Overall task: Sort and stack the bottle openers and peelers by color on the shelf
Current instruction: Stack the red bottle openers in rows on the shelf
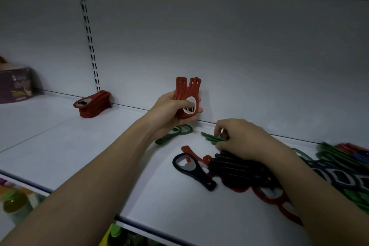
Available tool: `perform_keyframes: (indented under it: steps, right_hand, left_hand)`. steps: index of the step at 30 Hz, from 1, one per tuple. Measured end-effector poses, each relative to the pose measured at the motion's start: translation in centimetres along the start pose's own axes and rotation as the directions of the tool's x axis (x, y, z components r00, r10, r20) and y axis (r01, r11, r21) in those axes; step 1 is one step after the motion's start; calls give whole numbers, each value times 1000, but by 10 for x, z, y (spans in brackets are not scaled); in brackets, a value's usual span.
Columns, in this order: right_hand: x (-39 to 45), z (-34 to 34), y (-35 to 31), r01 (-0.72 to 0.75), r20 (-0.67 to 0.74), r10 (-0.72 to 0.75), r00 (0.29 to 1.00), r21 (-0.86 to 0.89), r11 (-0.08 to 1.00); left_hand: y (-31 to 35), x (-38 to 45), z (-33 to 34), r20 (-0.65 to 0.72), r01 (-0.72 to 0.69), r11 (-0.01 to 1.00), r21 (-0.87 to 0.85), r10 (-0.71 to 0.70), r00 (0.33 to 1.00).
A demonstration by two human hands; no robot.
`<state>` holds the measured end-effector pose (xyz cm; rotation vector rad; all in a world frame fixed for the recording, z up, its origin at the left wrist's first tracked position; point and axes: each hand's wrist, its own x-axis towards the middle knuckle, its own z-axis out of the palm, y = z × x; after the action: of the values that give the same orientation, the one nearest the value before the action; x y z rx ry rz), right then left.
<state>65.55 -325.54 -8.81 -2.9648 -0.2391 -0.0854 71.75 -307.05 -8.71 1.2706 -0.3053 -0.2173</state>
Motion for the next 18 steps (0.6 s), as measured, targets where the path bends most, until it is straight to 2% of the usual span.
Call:
perform_keyframes:
  steps: [2,4,7,10,15,18]
  right_hand:
    - [-1,-2,-4,40,-29,-39,999,28,999]
    - [-4,-4,-14,96,-54,-89,995,137,986]
    - [-9,-3,-28,126,14,-131,991,196,973]
    - [-12,0,-34,107,97,-121,988,144,984]
    - [-13,5,-47,36,116,-56,992,170,985]
    - [-11,9,-54,0,103,-26,994,245,970]
  left_hand:
    - [0,0,0,9,26,1000,16,-26,1000]
    - [0,0,-1,13,59,998,-9,-59,998]
    - [2,0,-1,-1,99,989,-112,-100,995]
    - [3,0,-1,6,93,982,-164,-93,996]
    - [4,-1,-1,5,57,987,-153,-57,998]
    - [3,0,-3,-23,42,989,-139,-46,999]
